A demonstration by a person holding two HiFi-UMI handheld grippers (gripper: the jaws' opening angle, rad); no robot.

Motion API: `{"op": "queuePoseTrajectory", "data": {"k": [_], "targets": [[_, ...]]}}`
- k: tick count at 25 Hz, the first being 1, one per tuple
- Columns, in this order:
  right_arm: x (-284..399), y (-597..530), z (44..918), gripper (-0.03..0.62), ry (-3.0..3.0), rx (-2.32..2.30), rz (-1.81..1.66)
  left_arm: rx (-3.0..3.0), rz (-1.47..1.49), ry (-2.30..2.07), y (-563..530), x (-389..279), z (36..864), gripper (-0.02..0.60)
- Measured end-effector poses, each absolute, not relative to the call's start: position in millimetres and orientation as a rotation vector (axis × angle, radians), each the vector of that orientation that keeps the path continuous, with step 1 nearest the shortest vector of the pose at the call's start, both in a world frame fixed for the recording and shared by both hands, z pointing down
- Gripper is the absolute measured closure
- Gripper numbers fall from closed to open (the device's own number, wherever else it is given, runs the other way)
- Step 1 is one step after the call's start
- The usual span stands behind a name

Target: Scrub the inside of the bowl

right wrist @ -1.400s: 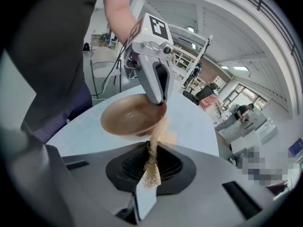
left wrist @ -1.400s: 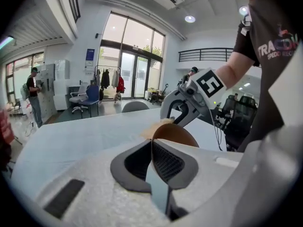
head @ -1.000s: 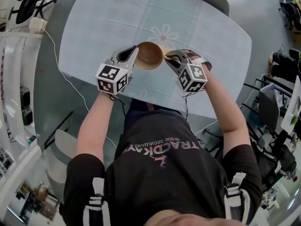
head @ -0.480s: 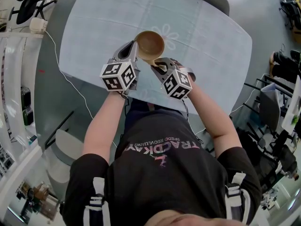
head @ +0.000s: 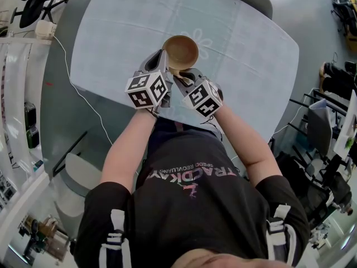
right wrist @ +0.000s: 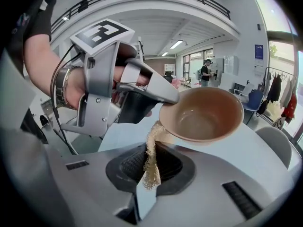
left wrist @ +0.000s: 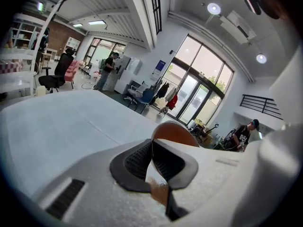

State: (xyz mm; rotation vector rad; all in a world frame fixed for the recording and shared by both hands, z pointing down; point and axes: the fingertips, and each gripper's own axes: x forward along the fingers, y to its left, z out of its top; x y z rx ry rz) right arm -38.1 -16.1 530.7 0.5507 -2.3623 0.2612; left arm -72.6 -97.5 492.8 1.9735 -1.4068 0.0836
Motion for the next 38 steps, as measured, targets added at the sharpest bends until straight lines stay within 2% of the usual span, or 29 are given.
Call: {"op": "queuePoseTrajectory", "data": {"k": [9, 18, 28, 37, 38], "targets": [[18.9, -37.5, 546.0, 0.562, -2.268, 0.753, 0.398, 1.932, 0.148, -1.435, -95.8, -96.1, 512.3, 0.558], [70.1, -87.1, 521.7, 0.562, -2.293, 1.098, 0.566, 1.894, 0.244, -1.4, -103.1, -93.2, 547.3, 0.558], [91.1, -81.8, 527.2, 0.562, -2.282, 1.166, 0.67, 1.818, 0.35, -1.342, -123.4, -81.2, 597.7, 0.557], [97.1, -79.9, 524.5, 0.562, -2.296, 1.177, 0.684, 1.803, 0.37, -1.31, -128.1, -74.4, 608.3, 0.554], [96.1, -80.2, 523.6, 0.562, -2.301, 1.175, 0.682, 1.809, 0.365, -1.304, -127.6, -74.0, 607.9, 0.539]]}}
